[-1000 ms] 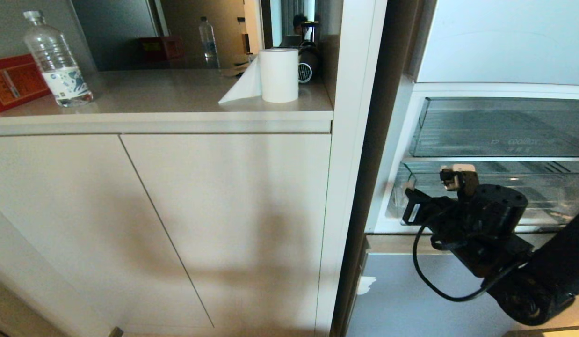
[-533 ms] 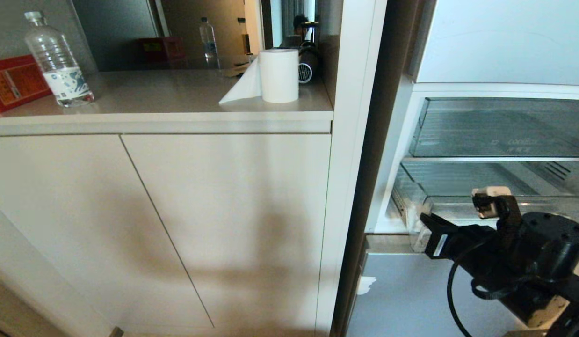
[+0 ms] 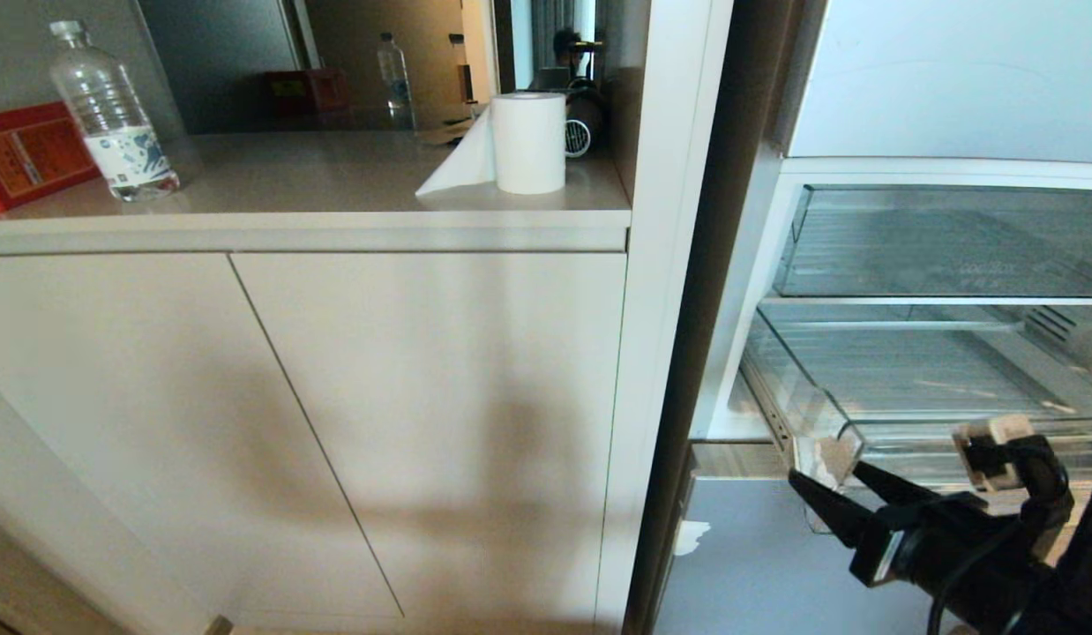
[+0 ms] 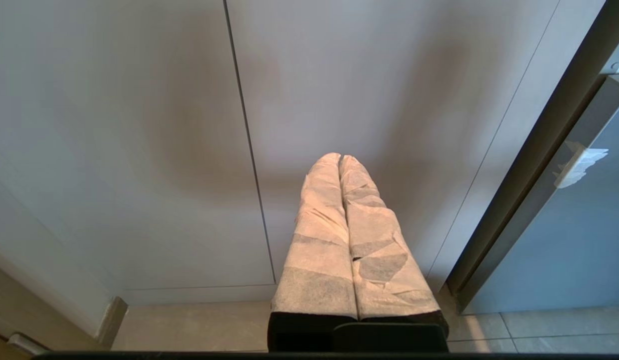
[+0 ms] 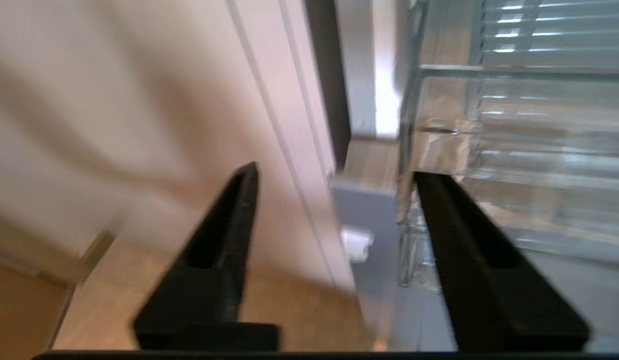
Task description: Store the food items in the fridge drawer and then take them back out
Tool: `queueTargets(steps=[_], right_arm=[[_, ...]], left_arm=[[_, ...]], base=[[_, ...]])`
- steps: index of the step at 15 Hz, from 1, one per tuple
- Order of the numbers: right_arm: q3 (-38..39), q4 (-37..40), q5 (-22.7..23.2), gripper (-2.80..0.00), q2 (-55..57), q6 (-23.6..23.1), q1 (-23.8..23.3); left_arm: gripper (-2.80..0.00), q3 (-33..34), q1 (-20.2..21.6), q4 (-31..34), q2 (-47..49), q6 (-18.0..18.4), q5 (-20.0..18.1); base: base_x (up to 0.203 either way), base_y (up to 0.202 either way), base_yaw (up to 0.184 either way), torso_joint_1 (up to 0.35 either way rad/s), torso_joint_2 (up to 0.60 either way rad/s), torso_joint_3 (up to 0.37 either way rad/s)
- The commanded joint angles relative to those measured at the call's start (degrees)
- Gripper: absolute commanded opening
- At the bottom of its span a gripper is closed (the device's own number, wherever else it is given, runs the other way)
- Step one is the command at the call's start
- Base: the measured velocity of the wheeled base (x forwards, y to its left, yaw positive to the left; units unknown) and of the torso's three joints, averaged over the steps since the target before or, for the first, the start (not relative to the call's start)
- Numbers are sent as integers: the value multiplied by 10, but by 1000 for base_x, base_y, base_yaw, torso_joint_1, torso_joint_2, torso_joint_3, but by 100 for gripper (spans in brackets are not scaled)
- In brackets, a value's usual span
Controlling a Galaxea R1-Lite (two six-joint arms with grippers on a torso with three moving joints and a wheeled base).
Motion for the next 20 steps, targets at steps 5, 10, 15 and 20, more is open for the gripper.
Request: queueTargets(steps=[5, 10, 15, 20], right_arm=[[28, 87, -56, 0, -135, -3, 0], [-59, 381, -98, 0, -298, -1, -3], [-327, 824, -106, 0, -441, 9, -6], [-425, 901, -115, 0, -284, 0, -69]], left_arm=[[-280, 0, 1, 0, 0, 0, 0], [-280, 0, 0, 0, 0, 0, 0], [-280, 0, 1, 0, 0, 0, 0], [-280, 0, 0, 0, 0, 0, 0]], base=[[0, 0, 0, 0, 0, 0], [0, 0, 0, 0, 0, 0], [0, 0, 0, 0, 0, 0], [0, 0, 0, 0, 0, 0]])
